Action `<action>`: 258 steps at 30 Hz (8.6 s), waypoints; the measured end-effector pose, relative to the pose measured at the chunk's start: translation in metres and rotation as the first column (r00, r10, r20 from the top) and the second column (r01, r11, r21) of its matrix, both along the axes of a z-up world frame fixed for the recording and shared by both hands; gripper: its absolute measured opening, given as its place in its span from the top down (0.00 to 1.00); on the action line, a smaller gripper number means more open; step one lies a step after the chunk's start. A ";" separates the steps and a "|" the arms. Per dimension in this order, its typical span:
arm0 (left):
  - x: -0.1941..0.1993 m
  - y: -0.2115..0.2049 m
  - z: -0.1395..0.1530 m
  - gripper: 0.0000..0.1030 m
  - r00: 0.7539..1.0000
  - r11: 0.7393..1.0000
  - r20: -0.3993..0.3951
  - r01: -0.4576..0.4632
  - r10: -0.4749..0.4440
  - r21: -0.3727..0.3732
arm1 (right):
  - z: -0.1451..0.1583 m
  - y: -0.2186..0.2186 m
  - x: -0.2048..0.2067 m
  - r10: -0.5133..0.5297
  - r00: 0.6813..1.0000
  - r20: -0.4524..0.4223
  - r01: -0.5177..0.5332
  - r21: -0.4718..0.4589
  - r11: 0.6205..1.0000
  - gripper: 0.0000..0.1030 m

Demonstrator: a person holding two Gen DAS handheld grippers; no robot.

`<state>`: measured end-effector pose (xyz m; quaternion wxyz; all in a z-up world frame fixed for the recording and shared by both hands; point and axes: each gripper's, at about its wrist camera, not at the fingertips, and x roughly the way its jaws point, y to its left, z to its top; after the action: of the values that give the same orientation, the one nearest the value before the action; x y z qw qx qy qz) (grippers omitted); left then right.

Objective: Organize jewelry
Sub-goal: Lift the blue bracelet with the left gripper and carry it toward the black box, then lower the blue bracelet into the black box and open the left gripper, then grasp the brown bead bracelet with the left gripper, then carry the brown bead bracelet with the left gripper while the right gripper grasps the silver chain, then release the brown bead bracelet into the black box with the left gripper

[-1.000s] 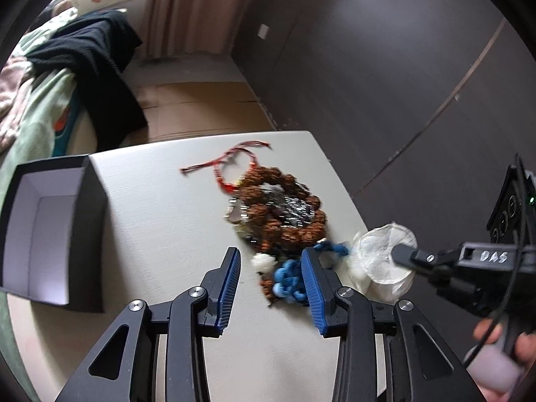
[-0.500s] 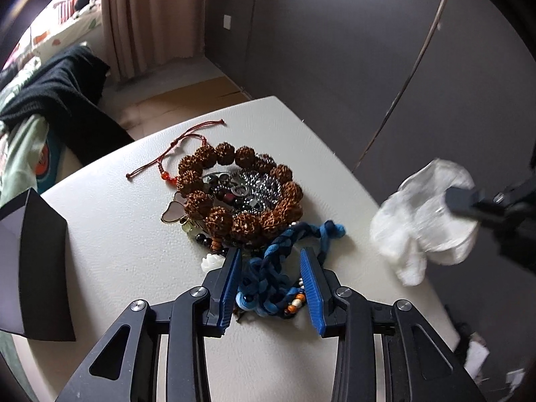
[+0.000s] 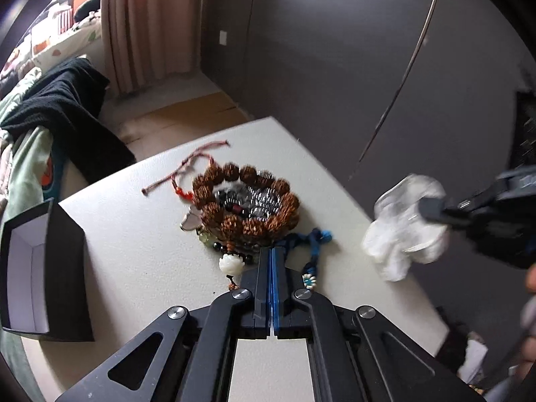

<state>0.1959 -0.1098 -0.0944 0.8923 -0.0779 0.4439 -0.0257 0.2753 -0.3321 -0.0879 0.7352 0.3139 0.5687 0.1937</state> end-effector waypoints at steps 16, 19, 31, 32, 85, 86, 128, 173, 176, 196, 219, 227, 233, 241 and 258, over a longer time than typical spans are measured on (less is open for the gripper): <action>0.008 -0.015 -0.015 0.44 0.998 0.999 -0.054 0.037 -0.038 -0.016 | 0.006 -0.006 -0.002 -0.025 1.000 0.012 0.025 0.002 1.000 0.97; 0.010 -0.026 -0.025 0.44 0.995 0.998 -0.073 0.063 -0.061 0.023 | 0.008 -0.011 -0.002 -0.033 0.999 0.011 0.033 0.013 0.999 0.97; 0.011 -0.016 -0.034 0.82 0.998 0.999 -0.061 0.020 -0.017 0.050 | 0.011 -0.026 -0.003 -0.055 0.998 0.015 0.055 0.018 0.998 0.97; 0.009 -0.013 -0.030 0.91 0.999 0.999 -0.050 0.012 -0.010 0.046 | 0.011 -0.026 -0.003 -0.054 0.998 0.016 0.053 0.017 0.998 0.97; -0.137 0.263 0.083 0.92 0.829 0.822 0.157 -0.472 0.537 -0.320 | 0.059 0.274 -0.061 0.461 0.833 0.305 -0.504 0.076 0.860 0.97; -0.139 0.266 0.083 0.92 0.824 0.816 0.159 -0.476 0.545 -0.329 | 0.057 0.281 -0.061 0.468 0.828 0.308 -0.512 0.077 0.855 0.97; -0.047 0.128 0.044 0.39 0.955 0.953 0.053 -0.287 0.293 -0.101 | 0.034 0.100 -0.010 0.182 0.973 0.141 -0.173 -0.072 0.982 0.27; 0.072 0.039 -0.009 0.80 0.965 0.983 -0.194 -0.181 0.177 -0.005 | 0.001 0.031 0.040 0.066 0.998 -0.018 -0.066 0.013 0.998 0.29; 0.059 0.039 0.013 0.81 0.978 0.986 -0.149 -0.158 0.148 -0.059 | 0.001 0.034 0.041 0.072 0.997 -0.023 -0.072 0.010 0.997 0.29; -0.010 0.090 0.084 0.81 0.970 0.965 0.053 -0.231 0.239 -0.127 | -0.006 0.073 0.037 0.166 0.986 0.010 -0.166 -0.038 0.985 0.44; -0.042 0.159 0.054 0.81 0.943 0.907 0.044 -0.303 0.329 -0.293 | -0.042 0.134 0.051 0.264 0.961 0.076 -0.230 -0.306 0.924 0.84; -0.056 0.172 0.065 0.81 0.932 0.896 0.071 -0.319 0.356 -0.310 | -0.026 0.121 0.045 0.248 0.962 0.113 -0.208 -0.288 0.935 0.93; -0.068 0.180 0.079 0.81 0.920 0.886 0.106 -0.325 0.377 -0.330 | -0.006 0.116 0.039 0.241 0.956 0.170 -0.198 -0.234 0.952 0.93; -0.083 0.196 0.093 0.81 0.897 0.875 0.144 -0.355 0.418 -0.331 | 0.032 0.116 0.025 0.242 0.934 0.264 -0.218 -0.118 0.969 0.93; -0.082 0.232 0.060 0.57 0.882 0.814 0.071 -0.394 0.465 -0.428 | 0.087 0.158 -0.015 0.291 0.869 0.399 -0.311 -0.018 0.950 0.93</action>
<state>0.1136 0.1223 -0.0343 0.8744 -0.3549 0.3209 0.0800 0.2601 -0.1744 -0.0007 0.7883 0.1929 0.4449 0.3788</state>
